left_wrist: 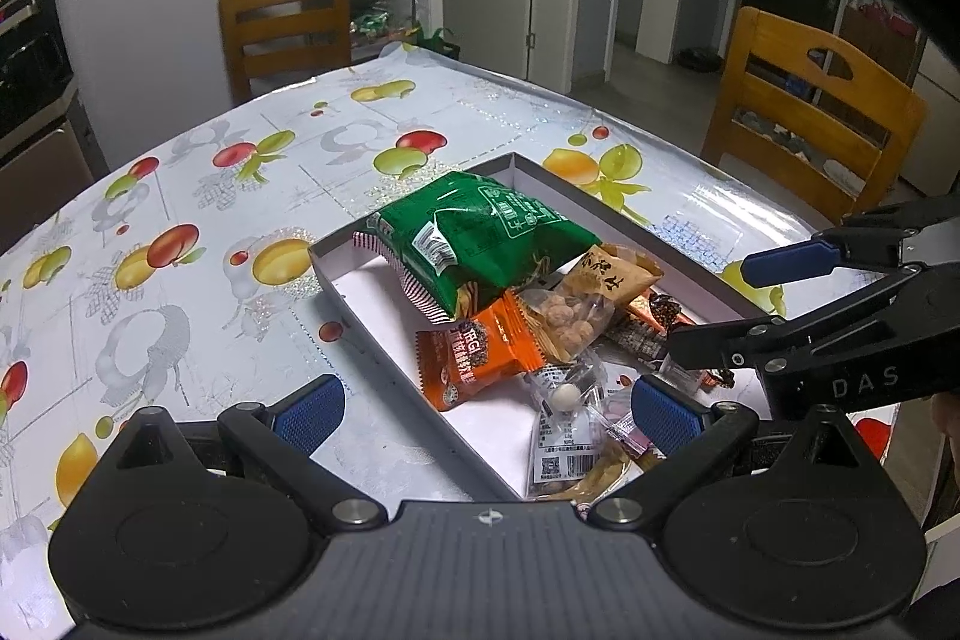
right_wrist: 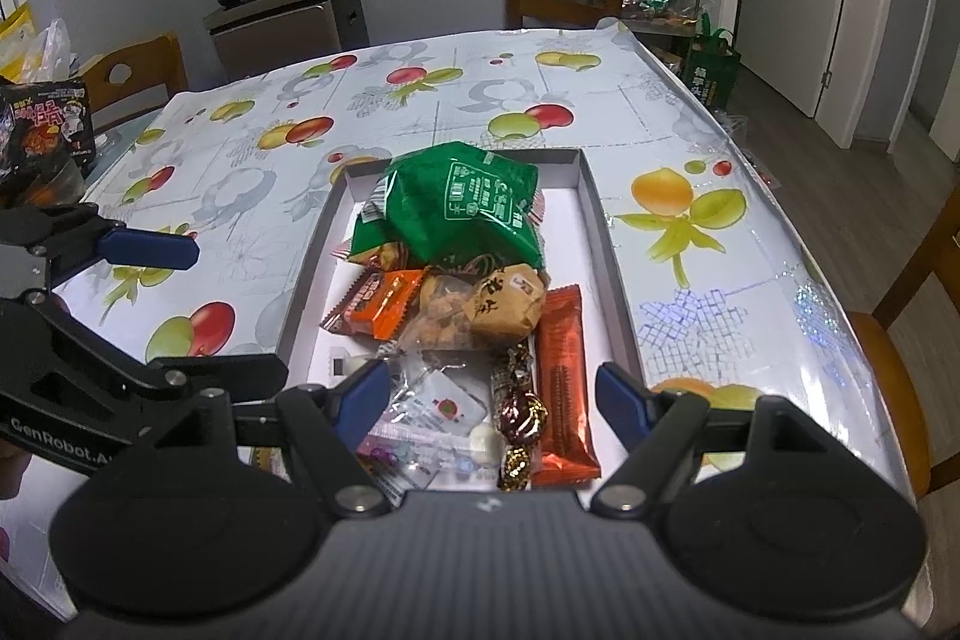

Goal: Organize snacks

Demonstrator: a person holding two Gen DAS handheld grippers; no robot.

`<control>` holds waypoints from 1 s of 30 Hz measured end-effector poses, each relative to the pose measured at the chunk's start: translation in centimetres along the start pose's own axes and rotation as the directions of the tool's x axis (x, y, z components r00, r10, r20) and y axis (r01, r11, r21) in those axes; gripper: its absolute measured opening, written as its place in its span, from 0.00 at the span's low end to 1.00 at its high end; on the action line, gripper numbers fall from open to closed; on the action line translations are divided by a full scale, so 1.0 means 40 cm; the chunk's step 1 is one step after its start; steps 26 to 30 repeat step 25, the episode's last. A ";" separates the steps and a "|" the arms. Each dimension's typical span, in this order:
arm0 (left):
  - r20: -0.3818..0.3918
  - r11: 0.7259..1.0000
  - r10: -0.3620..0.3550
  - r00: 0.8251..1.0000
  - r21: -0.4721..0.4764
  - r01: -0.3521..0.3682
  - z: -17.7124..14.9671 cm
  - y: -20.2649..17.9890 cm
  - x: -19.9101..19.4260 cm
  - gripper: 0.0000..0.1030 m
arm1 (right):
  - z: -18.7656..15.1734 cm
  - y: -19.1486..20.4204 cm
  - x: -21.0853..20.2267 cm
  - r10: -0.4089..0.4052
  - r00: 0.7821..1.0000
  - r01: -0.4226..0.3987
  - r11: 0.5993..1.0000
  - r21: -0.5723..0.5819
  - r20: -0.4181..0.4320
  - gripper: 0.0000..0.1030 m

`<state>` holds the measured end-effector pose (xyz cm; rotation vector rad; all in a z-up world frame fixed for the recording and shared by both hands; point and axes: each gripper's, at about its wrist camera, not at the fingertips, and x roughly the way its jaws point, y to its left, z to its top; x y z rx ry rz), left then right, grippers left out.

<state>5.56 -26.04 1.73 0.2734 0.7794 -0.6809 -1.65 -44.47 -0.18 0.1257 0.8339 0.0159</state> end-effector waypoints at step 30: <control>0.002 1.000 -0.020 1.000 0.005 0.020 -0.005 -0.011 -0.004 1.00 | -0.001 -0.004 0.005 -0.001 1.000 0.001 1.000 0.006 0.003 0.74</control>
